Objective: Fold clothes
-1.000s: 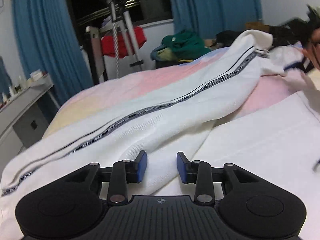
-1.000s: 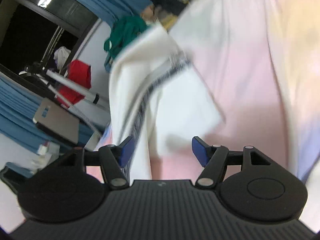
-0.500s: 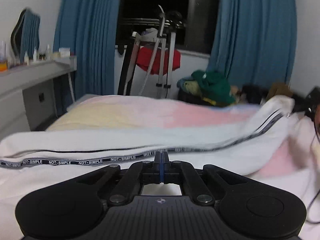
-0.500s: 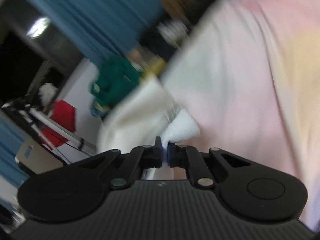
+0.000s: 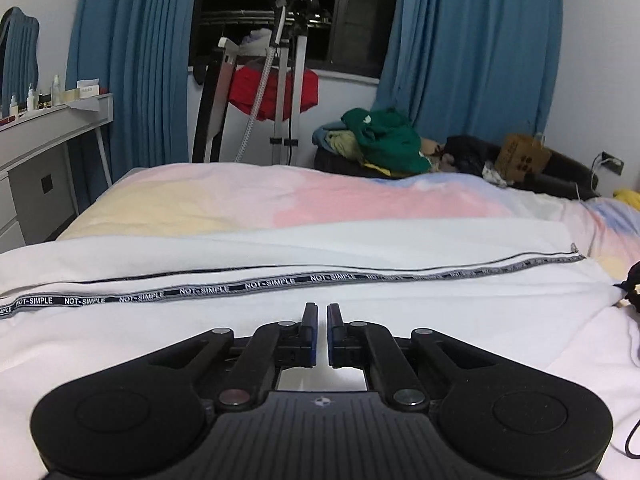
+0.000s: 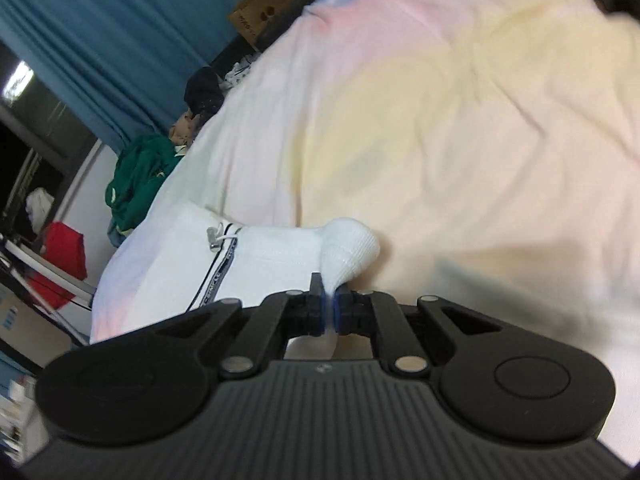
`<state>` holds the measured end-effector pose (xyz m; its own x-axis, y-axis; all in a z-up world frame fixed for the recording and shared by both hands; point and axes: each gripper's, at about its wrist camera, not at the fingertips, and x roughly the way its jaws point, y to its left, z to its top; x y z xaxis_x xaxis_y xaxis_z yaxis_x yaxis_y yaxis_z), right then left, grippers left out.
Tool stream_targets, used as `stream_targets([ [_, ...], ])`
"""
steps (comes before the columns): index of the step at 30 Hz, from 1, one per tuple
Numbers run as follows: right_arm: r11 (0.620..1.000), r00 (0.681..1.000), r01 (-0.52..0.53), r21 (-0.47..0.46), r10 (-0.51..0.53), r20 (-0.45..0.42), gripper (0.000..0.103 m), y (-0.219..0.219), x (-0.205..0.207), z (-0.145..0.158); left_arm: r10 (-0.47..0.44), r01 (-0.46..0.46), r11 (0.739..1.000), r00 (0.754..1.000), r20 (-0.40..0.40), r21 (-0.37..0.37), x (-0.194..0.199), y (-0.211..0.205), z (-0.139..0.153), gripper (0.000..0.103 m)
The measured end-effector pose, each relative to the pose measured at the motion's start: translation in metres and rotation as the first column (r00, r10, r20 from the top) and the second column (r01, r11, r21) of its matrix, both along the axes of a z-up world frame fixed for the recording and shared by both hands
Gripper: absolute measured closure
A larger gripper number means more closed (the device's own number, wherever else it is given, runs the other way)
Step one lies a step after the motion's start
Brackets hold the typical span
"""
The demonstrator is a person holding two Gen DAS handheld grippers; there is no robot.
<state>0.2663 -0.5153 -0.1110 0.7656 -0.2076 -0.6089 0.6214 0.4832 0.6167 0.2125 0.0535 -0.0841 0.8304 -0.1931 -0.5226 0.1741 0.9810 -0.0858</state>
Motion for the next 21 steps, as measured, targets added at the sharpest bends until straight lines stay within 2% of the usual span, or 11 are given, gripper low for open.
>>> stream_targets([
  [4,1.000,0.999,-0.004,-0.018,0.005,0.045,0.096,0.002,-0.014,0.008,0.001,-0.001,1.000,1.000,-0.026,-0.012,0.000,-0.003,-0.002,0.093],
  [7,0.997,0.999,-0.030,-0.068,0.032,0.026,0.095,0.006,-0.020,0.008,0.005,-0.007,0.999,0.999,-0.053,-0.039,0.001,-0.002,-0.004,0.088],
  [12,0.976,0.984,-0.152,-0.154,0.136,-0.111,0.090,0.017,-0.018,0.014,0.011,-0.015,0.999,0.997,-0.082,-0.049,-0.001,-0.002,-0.005,0.087],
  [13,0.972,0.983,-0.166,-0.167,0.149,-0.111,0.088,0.023,-0.026,0.023,0.008,-0.012,0.999,0.996,-0.086,-0.046,-0.003,-0.002,-0.005,0.087],
  [15,0.958,0.977,-0.201,-0.203,0.181,-0.113,0.056,0.039,-0.042,0.040,0.005,-0.008,0.999,0.996,-0.086,-0.034,-0.007,-0.004,-0.003,0.085],
  [16,0.949,0.973,-0.221,-0.227,0.199,-0.115,0.046,0.049,-0.049,0.048,0.004,-0.006,1.000,0.997,-0.081,-0.027,-0.009,-0.006,-0.001,0.084],
  [17,0.933,0.967,-0.247,-0.262,0.222,-0.121,0.029,0.061,-0.056,0.055,0.004,-0.006,1.000,0.997,-0.071,-0.024,-0.012,-0.008,-0.001,0.081],
  [18,0.916,0.960,-0.277,-0.291,0.252,-0.122,0.021,0.073,-0.061,0.062,0.003,-0.004,1.000,0.998,-0.064,-0.018,-0.016,-0.009,0.000,0.079],
  [21,0.854,0.927,-0.375,-0.360,0.349,-0.138,0.020,0.108,-0.073,0.083,-0.012,0.013,1.000,0.998,-0.068,0.014,-0.026,-0.016,0.001,0.076],
])
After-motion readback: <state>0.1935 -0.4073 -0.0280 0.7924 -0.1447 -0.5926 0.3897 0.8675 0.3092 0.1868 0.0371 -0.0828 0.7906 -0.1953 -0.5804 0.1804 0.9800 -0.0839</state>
